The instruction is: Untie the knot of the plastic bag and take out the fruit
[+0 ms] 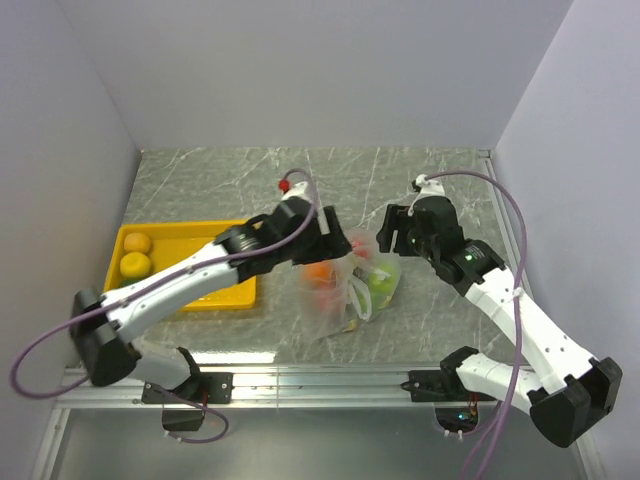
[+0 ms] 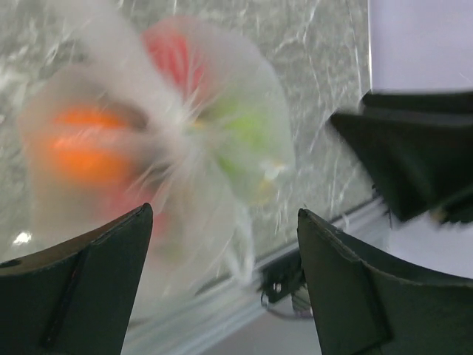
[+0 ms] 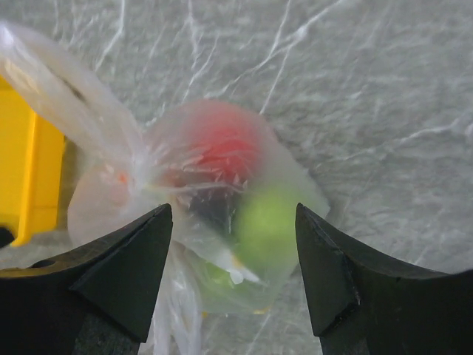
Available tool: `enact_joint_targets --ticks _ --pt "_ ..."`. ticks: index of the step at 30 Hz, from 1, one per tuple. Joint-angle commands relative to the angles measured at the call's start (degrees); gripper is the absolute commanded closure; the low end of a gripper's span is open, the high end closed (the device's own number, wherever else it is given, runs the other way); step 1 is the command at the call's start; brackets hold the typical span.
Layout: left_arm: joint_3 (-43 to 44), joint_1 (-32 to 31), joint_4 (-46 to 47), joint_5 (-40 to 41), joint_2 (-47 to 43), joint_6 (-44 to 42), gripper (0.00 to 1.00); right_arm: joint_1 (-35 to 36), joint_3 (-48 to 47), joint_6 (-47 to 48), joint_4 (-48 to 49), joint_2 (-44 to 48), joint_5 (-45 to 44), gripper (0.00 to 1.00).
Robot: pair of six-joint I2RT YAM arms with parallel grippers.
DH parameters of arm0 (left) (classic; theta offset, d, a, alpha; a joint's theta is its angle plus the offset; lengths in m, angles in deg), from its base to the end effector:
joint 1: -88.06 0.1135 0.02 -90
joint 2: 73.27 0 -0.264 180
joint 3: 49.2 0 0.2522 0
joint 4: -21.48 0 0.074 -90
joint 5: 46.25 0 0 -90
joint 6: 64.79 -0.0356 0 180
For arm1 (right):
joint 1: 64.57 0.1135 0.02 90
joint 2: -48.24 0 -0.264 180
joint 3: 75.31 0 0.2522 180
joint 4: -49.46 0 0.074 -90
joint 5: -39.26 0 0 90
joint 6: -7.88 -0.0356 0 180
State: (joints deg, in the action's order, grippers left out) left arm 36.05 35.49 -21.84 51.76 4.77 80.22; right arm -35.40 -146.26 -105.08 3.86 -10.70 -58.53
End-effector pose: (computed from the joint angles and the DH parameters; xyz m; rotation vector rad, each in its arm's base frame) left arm 0.1886 -0.2382 0.3390 -0.1331 2.3381 -0.8631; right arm 0.1958 0.1037 0.3317 -0.0385 2.1752 0.3793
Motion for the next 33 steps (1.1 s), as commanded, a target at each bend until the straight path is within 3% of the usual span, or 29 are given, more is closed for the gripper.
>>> enact_joint_targets --ticks 1,9,14,15,17,18,19,22,23,25,28,33 --pt "6.3 -2.3 -3.5 7.3 7.0 -1.6 0.16 -0.2 1.8 2.0 3.4 -1.0 7.3 0.26" --pt "6.0 -5.5 -6.6 11.0 13.2 -0.2 0.27 -0.3 6.8 -2.3 9.2 -3.9 13.0 0.27" --pt "-0.4 -5.6 -4.2 11.4 10.8 0.1 0.6 0.1 9.2 -3.7 12.1 -6.2 14.6 0.28" --pt "-1.2 -5.6 -3.7 11.2 10.3 0.1 0.74 0.2 9.7 -3.8 12.3 -6.5 14.6 0.29" --pt "-3.5 -5.7 -2.0 10.4 9.7 0.3 0.88 1.0 10.0 -3.7 12.7 -7.6 14.6 0.29" --pt "-4.3 -5.7 -1.5 10.2 9.2 0.3 0.99 1.5 10.1 -3.7 12.5 -8.0 14.4 0.3" --pt "-5.7 -5.7 -0.4 9.7 8.9 0.4 1.0 2.1 10.1 -3.6 12.4 -8.6 13.3 0.34" --pt "-8.8 -5.7 0.8 10.1 7.6 0.6 1.0 2.5 10.3 -3.7 11.4 -9.2 11.3 0.63" --pt "-9.6 -5.7 1.4 10.8 7.0 0.7 1.0 2.5 10.3 -3.7 10.7 -9.3 9.0 0.85" --pt "-12.2 -5.7 1.9 11.4 5.2 1.2 0.99 2.4 10.5 -3.4 10.0 -8.7 7.9 1.0" --pt "-15.7 -5.7 2.1 12.6 2.3 2.0 0.99 1.6 10.9 -3.8 8.1 -7.4 2.4 1.0" --pt "-21.0 -5.6 0.0 16.7 -4.6 4.3 0.99 -5.5 12.7 -9.0 3.4 -5.3 -3.9 1.0"
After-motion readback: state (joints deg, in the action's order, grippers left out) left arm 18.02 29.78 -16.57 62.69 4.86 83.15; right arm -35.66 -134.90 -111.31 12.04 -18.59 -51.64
